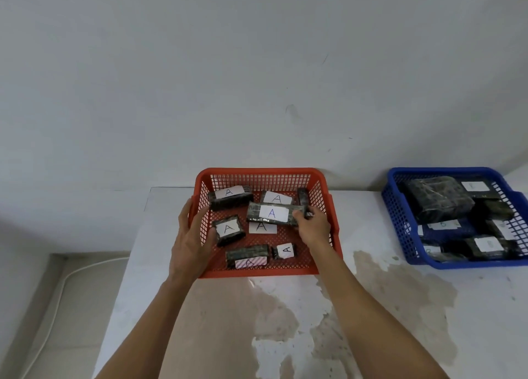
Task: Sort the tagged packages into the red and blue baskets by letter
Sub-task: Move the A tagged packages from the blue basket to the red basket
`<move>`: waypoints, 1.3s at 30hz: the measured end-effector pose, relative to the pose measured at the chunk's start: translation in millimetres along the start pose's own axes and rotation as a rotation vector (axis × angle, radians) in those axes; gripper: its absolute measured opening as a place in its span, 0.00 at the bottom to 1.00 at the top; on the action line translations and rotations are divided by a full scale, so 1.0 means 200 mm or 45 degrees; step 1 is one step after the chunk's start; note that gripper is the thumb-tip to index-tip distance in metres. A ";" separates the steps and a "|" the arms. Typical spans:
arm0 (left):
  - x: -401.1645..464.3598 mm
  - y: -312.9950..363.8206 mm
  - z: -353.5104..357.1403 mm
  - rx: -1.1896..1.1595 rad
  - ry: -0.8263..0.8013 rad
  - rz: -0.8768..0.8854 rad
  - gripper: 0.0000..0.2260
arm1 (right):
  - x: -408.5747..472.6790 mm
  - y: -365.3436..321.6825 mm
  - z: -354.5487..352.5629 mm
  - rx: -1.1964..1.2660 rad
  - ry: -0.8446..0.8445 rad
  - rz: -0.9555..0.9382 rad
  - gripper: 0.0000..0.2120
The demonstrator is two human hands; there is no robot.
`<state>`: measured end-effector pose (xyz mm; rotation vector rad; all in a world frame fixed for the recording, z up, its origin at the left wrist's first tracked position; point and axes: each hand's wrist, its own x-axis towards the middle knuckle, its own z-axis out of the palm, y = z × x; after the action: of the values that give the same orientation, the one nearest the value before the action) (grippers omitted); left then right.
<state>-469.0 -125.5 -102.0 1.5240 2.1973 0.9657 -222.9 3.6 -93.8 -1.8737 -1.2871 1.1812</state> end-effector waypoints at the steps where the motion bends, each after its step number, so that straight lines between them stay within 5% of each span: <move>1: 0.00 -0.01 0.00 0.003 0.008 0.013 0.23 | 0.00 0.00 0.01 0.005 -0.004 -0.003 0.14; 9: 0.00 -0.01 0.01 0.008 0.040 0.008 0.23 | 0.00 -0.02 0.04 -0.104 -0.143 -0.036 0.12; 23: 0.00 -0.01 0.02 0.052 0.059 0.033 0.23 | 0.00 -0.03 0.09 -0.611 -0.003 -0.461 0.15; 33: 0.00 0.07 0.00 0.333 0.122 0.148 0.23 | -0.06 -0.12 -0.15 -0.364 0.038 -0.560 0.13; 39: -0.04 0.62 0.25 0.110 -0.081 0.438 0.19 | -0.12 -0.01 -0.64 -0.168 0.214 -0.496 0.11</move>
<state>-349.6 -88.3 -55.9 1.9895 1.9950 0.9105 -112.7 -15.3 -26.1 -1.6673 -1.5740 0.7373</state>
